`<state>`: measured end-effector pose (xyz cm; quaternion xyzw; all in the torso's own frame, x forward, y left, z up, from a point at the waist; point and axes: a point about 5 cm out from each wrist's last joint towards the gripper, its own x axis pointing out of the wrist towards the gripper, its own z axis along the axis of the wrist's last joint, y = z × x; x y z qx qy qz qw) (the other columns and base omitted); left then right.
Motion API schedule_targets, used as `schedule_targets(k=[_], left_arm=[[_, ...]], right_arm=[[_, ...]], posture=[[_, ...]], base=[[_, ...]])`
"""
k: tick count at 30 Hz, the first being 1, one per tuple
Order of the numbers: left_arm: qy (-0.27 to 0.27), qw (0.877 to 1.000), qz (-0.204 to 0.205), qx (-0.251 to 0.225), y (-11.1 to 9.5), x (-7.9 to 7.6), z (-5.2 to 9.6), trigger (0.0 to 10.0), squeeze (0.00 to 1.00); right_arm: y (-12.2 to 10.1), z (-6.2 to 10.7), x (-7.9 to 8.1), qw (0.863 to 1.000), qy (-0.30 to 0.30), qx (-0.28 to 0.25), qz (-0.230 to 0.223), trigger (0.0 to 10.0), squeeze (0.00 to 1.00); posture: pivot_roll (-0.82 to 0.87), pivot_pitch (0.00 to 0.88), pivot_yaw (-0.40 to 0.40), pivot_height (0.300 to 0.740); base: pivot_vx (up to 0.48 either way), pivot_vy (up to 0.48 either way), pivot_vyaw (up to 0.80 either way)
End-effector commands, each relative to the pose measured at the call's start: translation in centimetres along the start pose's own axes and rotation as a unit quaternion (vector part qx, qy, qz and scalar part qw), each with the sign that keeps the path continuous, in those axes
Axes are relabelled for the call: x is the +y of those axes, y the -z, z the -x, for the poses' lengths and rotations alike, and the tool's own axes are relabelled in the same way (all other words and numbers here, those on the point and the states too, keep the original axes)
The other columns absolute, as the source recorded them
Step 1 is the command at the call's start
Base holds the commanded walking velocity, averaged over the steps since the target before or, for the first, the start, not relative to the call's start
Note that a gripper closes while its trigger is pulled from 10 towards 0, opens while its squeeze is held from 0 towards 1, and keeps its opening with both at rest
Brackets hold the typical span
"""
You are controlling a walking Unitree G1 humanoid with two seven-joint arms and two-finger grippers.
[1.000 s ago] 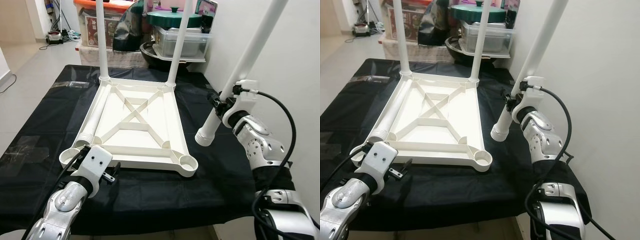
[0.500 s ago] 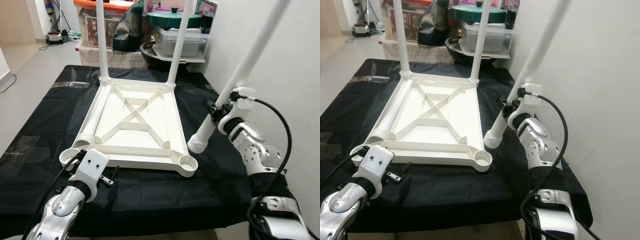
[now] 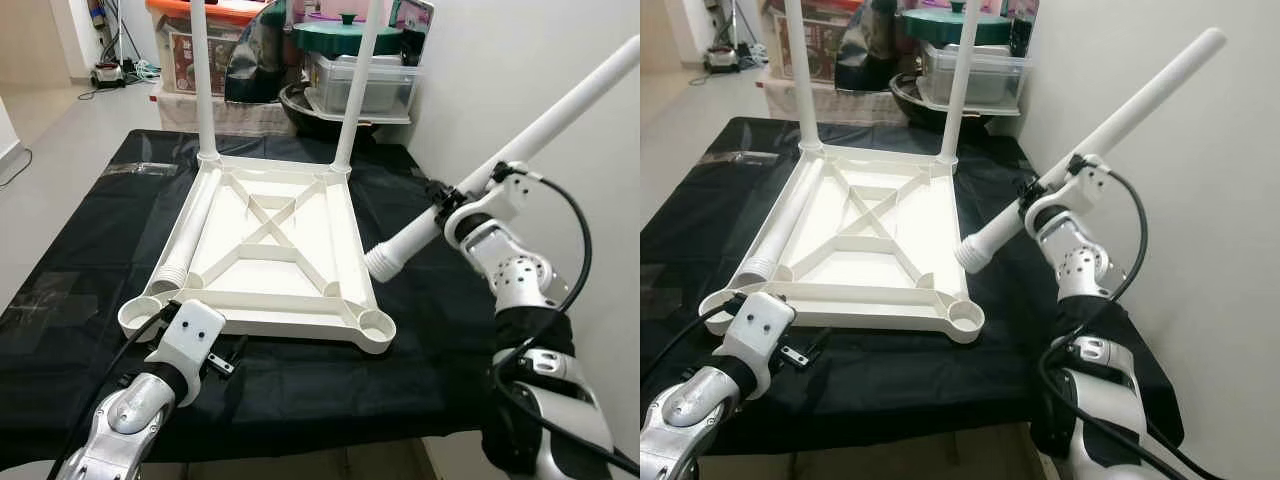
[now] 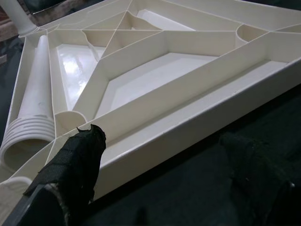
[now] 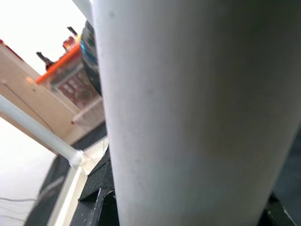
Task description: Building children table
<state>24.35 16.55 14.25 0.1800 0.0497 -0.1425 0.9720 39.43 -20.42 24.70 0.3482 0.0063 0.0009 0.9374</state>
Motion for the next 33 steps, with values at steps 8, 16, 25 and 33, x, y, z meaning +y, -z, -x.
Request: schedule_targets(k=[8,16,25,33], left_arm=[[0.017,1.000,0.000,0.002,0.3,-0.7,-0.1,10.0,0.00],[0.023,1.000,-0.001,-0.001,0.3,-1.0,-0.4,10.0,0.00],[0.028,1.000,-0.001,-0.005,0.2,-1.4,-0.6,10.0,0.00],[0.027,1.000,-0.001,-0.004,0.3,-1.4,-0.4,10.0,0.00]], right_arm=[[0.0,-0.2,1.1,1.000,-0.008,-0.004,-0.009,0.0,0.00],[0.1,-0.2,0.9,1.000,-0.007,-0.006,0.011,0.0,0.00],[0.5,-0.2,0.7,1.000,-0.005,-0.004,0.027,0.0,0.00],[1.0,0.9,2.2,0.972,-0.140,-0.006,0.191,0.0,0.00]], posture=[[0.10,0.000,-0.137,0.740],[0.09,0.000,-0.134,0.740],[0.09,0.000,-0.136,0.740],[0.09,0.000,-0.142,0.740]], base=[[0.000,0.000,0.00],[0.000,0.000,0.00],[0.000,0.000,0.00],[0.000,0.000,0.00]])
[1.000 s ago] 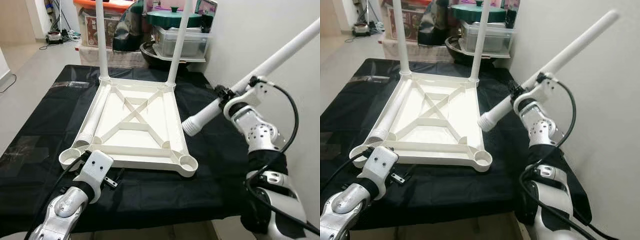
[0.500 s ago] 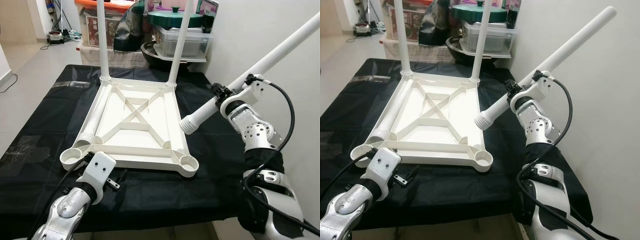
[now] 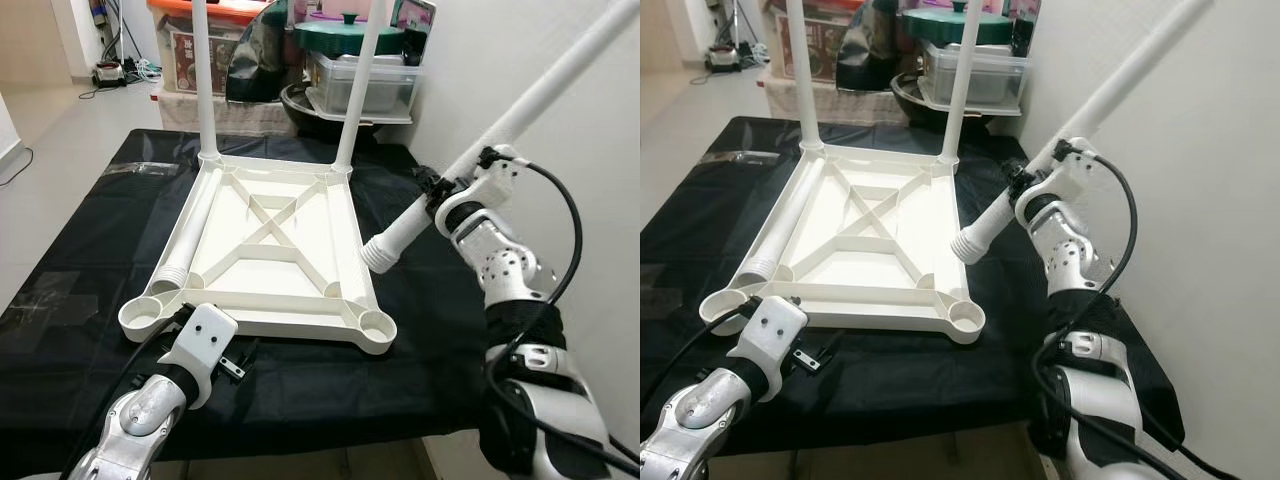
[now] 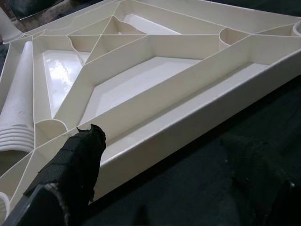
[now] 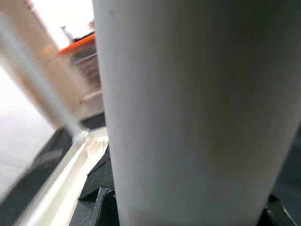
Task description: Building children table
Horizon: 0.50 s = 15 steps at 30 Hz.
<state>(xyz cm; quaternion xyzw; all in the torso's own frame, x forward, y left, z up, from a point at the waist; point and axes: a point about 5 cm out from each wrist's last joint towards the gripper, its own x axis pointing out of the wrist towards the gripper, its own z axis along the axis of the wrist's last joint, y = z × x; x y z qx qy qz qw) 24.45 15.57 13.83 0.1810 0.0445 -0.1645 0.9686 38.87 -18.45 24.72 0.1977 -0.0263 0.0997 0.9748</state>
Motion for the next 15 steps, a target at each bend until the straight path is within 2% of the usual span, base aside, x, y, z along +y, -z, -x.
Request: schedule_targets(k=[1,2,3,5,6,8,12,15], left_arm=[[0.007,1.000,0.003,0.005,0.3,-0.4,0.0,10.0,0.00],[0.006,1.000,0.003,0.005,0.3,-0.4,0.0,10.0,0.00],[0.006,1.000,0.003,0.005,0.3,-0.4,0.0,10.0,0.00],[0.005,1.000,0.004,0.005,0.3,-0.3,0.0,10.0,0.00],[0.005,1.000,0.004,0.005,0.3,-0.3,0.0,10.0,0.00],[0.004,1.000,0.004,0.005,0.4,-0.3,0.1,10.0,0.00],[0.004,1.000,0.004,0.006,0.4,-0.2,0.2,10.0,0.00],[0.004,1.000,0.004,0.006,0.4,-0.2,0.2,10.0,0.00]], right_arm=[[-0.5,0.2,0.6,0.999,-0.035,-0.012,0.038,0.0,0.00],[-0.2,0.6,1.0,0.995,-0.068,-0.007,0.066,0.0,0.00],[-0.2,0.6,1.0,0.995,-0.068,-0.007,0.066,0.0,0.00],[0.5,1.8,1.9,0.983,-0.142,0.002,0.121,0.0,0.00],[0.5,1.8,1.9,0.983,-0.142,0.002,0.121,0.0,0.00],[1.0,2.9,2.4,0.972,-0.179,0.005,0.152,0.0,0.00],[1.7,4.1,2.8,0.965,-0.202,0.004,0.168,0.0,0.00],[1.7,4.1,2.8,0.965,-0.202,0.004,0.168,0.0,0.00]], posture=[[0.09,0.000,-0.142,0.740],[0.09,0.000,-0.144,0.740],[0.09,0.000,-0.144,0.740],[0.09,0.000,-0.145,0.740],[0.09,0.000,-0.145,0.740],[0.08,0.000,-0.143,0.740],[0.08,0.000,-0.141,0.740],[0.08,0.000,-0.141,0.740]], base=[[0.000,0.000,0.00],[0.000,0.000,0.00],[0.000,0.000,0.00],[0.000,0.000,0.00],[0.000,0.000,0.00],[0.000,0.000,0.00],[0.000,0.000,0.00],[0.000,0.000,0.00]])
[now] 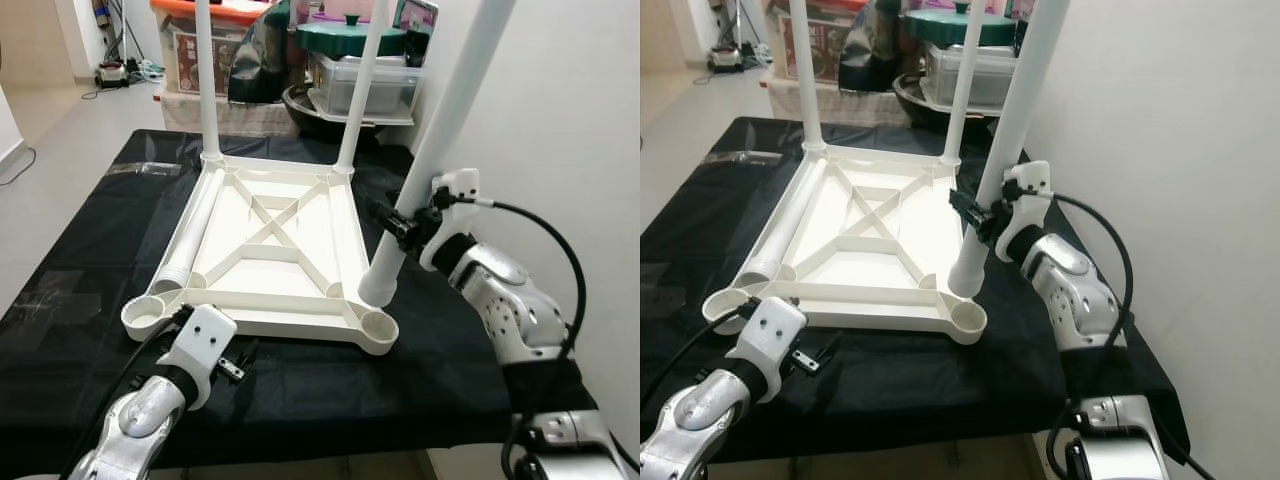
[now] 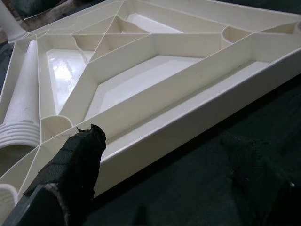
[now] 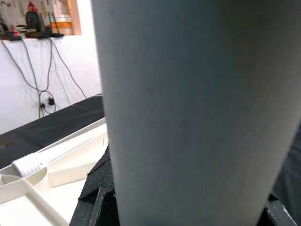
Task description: Building children table
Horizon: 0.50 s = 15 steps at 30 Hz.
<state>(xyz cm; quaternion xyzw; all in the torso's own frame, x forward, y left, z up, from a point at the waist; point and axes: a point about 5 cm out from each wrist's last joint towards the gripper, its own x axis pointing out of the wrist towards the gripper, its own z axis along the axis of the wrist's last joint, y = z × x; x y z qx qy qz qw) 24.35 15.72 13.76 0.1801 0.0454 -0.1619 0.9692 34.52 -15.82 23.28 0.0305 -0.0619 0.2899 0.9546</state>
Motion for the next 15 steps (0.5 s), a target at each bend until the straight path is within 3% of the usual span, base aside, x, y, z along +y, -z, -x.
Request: schedule_targets(k=[1,5,10,15], left_arm=[[0.006,1.000,0.003,0.005,0.3,-0.3,0.1,10.0,0.00],[0.006,1.000,0.003,0.005,0.3,-0.2,0.1,10.0,0.00],[0.004,1.000,-0.001,0.004,0.3,0.1,0.2,10.0,0.00],[0.002,1.000,-0.003,0.002,0.2,0.2,0.2,10.0,0.00]], right_arm=[[-0.4,0.4,0.2,1.000,-0.006,-0.012,0.016,0.0,0.00],[0.2,0.9,0.9,1.000,-0.012,-0.010,0.023,0.0,0.00],[3.3,2.7,2.7,0.998,0.000,0.007,0.059,0.0,0.00],[4.3,3.2,3.0,0.998,0.010,0.014,0.062,0.0,0.00]], posture=[[0.08,0.000,-0.141,0.740],[0.08,0.000,-0.133,0.740],[0.08,0.000,-0.124,0.740],[0.09,0.000,-0.122,0.740]], base=[[0.000,0.000,0.00],[0.000,0.000,0.00],[0.000,0.000,0.00],[0.000,0.000,0.00]])
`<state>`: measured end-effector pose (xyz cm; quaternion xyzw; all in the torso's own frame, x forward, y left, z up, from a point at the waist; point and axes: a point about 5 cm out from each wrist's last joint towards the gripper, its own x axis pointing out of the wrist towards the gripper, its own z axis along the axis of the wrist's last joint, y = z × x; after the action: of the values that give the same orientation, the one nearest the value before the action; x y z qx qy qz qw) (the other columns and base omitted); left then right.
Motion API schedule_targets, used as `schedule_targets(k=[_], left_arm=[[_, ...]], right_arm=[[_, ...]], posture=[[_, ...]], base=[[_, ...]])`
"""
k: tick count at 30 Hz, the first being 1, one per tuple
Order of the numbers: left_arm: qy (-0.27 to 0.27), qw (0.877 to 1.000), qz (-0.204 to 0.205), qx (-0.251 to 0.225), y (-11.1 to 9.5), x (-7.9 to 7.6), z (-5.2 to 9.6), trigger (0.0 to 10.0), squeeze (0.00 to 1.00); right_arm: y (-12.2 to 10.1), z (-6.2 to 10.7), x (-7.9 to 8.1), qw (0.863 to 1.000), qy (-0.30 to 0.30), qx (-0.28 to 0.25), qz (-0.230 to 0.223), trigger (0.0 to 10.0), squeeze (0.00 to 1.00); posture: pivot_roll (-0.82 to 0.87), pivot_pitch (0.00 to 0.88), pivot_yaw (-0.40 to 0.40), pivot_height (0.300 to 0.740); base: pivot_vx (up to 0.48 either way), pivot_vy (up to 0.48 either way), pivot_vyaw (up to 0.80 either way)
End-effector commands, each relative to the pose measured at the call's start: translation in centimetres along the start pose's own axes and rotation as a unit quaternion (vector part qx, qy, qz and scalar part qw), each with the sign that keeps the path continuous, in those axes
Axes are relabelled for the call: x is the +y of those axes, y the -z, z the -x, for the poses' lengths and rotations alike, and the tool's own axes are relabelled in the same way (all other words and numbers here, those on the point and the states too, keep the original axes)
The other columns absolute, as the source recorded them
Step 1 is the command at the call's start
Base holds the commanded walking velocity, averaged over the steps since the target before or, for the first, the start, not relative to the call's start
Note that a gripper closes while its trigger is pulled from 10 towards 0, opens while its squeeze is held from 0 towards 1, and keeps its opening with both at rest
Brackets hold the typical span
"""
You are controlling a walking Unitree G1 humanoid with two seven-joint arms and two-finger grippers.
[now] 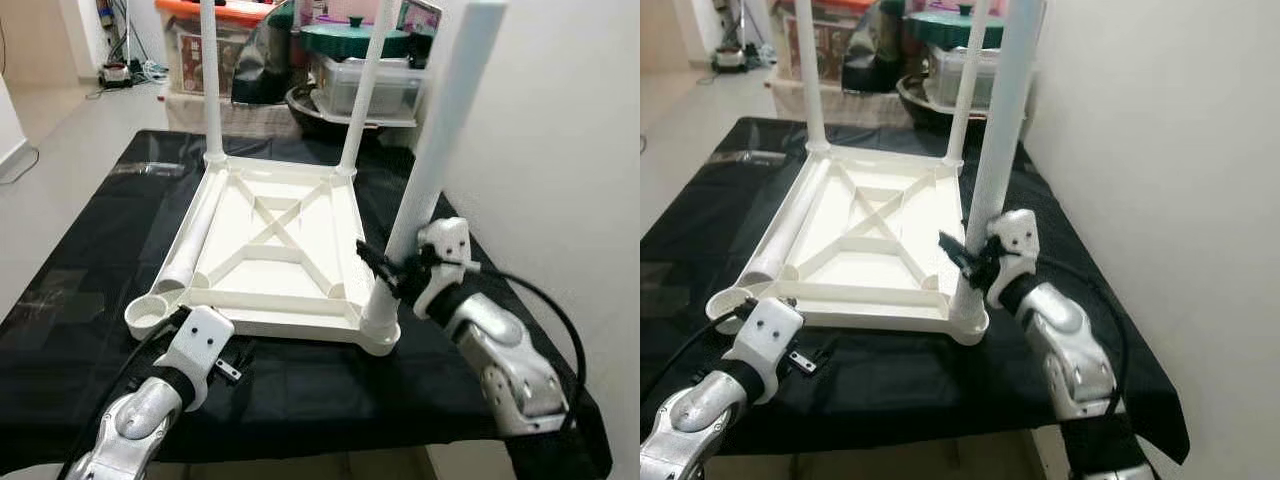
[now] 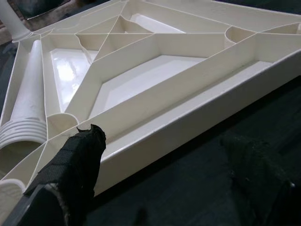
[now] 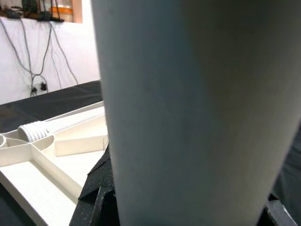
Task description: Building children table
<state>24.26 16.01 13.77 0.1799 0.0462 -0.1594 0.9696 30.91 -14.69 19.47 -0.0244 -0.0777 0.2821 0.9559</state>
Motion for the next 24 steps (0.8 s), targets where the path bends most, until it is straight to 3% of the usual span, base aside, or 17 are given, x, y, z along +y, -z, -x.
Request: schedule_targets(k=[1,19,24], left_arm=[[0.005,1.000,-0.004,0.000,0.0,0.0,0.0,10.0,0.00],[0.006,1.000,-0.010,-0.005,-0.3,0.2,-0.3,10.0,0.00],[0.007,1.000,-0.010,-0.003,-0.2,0.3,-0.3,10.0,0.00]], right_arm=[[1.2,0.3,0.1,1.000,0.013,0.016,0.013,0.0,0.00],[1.3,-0.3,-1.0,0.999,0.044,0.010,0.022,0.0,0.00],[2.5,0.3,1.1,1.000,0.015,0.018,0.004,0.0,0.00]], posture=[[0.09,0.000,-0.120,0.740],[0.10,0.000,-0.121,0.740],[0.10,0.000,-0.116,0.740]], base=[[0.000,0.000,0.00],[0.000,0.000,0.00],[0.000,0.000,0.00]])
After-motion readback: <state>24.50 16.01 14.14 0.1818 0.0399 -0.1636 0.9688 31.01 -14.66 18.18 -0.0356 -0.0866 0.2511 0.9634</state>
